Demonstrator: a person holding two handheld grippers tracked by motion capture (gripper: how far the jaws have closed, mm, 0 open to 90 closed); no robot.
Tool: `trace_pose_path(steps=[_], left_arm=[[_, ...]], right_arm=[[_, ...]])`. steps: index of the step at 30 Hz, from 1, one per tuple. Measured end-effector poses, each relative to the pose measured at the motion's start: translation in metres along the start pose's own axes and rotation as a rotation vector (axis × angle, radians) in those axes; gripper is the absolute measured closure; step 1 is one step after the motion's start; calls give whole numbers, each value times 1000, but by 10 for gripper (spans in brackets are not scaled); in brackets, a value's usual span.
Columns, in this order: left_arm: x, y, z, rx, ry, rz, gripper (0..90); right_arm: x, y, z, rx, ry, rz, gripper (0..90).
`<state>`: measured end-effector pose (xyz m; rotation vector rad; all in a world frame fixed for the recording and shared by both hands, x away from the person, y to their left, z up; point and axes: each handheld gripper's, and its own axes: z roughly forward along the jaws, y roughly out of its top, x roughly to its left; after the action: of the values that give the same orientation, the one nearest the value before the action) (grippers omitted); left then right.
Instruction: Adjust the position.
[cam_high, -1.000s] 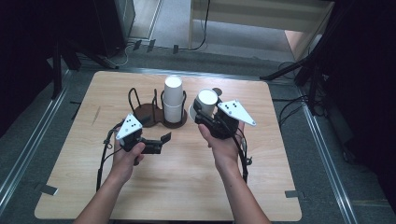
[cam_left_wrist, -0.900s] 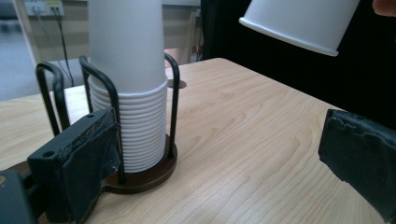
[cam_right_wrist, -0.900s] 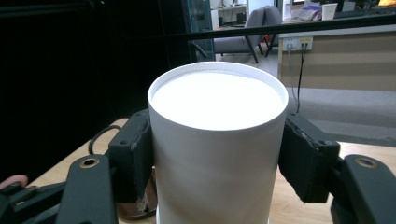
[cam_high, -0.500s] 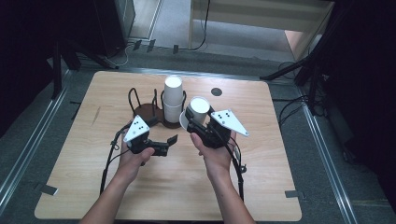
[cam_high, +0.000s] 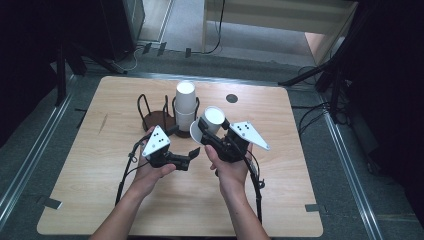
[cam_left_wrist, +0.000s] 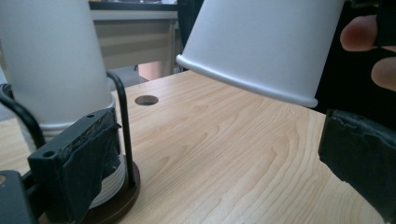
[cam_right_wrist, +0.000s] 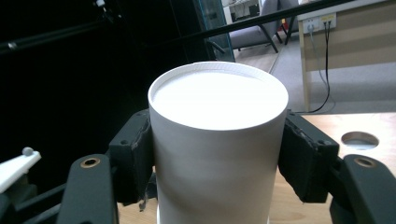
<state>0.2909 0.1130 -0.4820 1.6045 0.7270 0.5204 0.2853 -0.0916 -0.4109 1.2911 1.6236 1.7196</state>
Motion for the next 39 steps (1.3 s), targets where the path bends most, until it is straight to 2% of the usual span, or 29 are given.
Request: trace_pose_path(steps=[3,10,17,20,24,28,34,39], left_arm=[[-4,0,2,-1,-2,19,0],[-11,-1,3,-5,-29,41,0],[-13,0,4,-30,-29,55,0],[-14,0,4,-32,-37,54,7],[-15,1,4,-40,-27,57,37],[-15,0,5,-43,-18,59,48],[-17,0,5,-49,-3,71,87],[-18,0,5,-51,-12,77,132]], right_arm=[[-1,-3,-2,2,1,30,338],[-8,-9,-3,21,31,214,343],[-11,-12,-4,48,65,326,344],[-11,-14,-5,56,75,359,344],[-11,-16,-5,64,86,378,343],[-10,-17,-6,75,108,427,342],[-9,-18,-7,82,129,458,341],[-11,-19,-7,91,135,504,338]])
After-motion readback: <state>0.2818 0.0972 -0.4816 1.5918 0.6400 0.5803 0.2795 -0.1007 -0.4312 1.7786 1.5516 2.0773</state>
